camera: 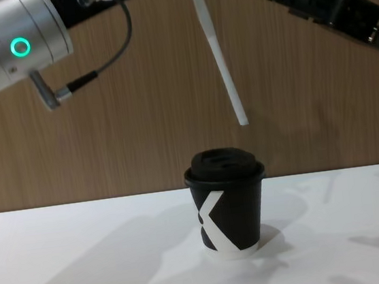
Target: Pick up the straw with one hand, pass it to the other hand, and insert it into the cup.
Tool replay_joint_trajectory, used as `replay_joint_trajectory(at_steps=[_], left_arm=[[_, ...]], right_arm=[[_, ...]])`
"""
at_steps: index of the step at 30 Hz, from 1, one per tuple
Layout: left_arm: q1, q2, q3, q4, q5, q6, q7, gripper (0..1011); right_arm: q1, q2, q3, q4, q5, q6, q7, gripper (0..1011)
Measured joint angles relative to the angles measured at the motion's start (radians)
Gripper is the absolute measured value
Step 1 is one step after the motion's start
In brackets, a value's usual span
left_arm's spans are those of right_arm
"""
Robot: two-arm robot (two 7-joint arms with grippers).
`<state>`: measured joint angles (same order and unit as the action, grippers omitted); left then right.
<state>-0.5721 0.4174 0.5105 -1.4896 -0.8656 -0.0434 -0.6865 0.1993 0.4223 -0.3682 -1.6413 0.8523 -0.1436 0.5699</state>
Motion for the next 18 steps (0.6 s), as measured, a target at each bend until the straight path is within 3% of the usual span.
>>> replay_joint_trajectory(at_steps=[8, 18], left_arm=[[-0.018, 0.014, -0.005, -0.017, 0.06, -0.015, 0.039, 6], [-0.029, 0.019, -0.011, -0.013, 0.09, -0.007, 0.063, 6]], right_arm=[[-0.001, 0.001, 0.001, -0.001, 0.001, -0.001, -0.001, 1001], [-0.002, 0.001, 0.002, -0.002, 0.001, -0.001, -0.002, 1001]])
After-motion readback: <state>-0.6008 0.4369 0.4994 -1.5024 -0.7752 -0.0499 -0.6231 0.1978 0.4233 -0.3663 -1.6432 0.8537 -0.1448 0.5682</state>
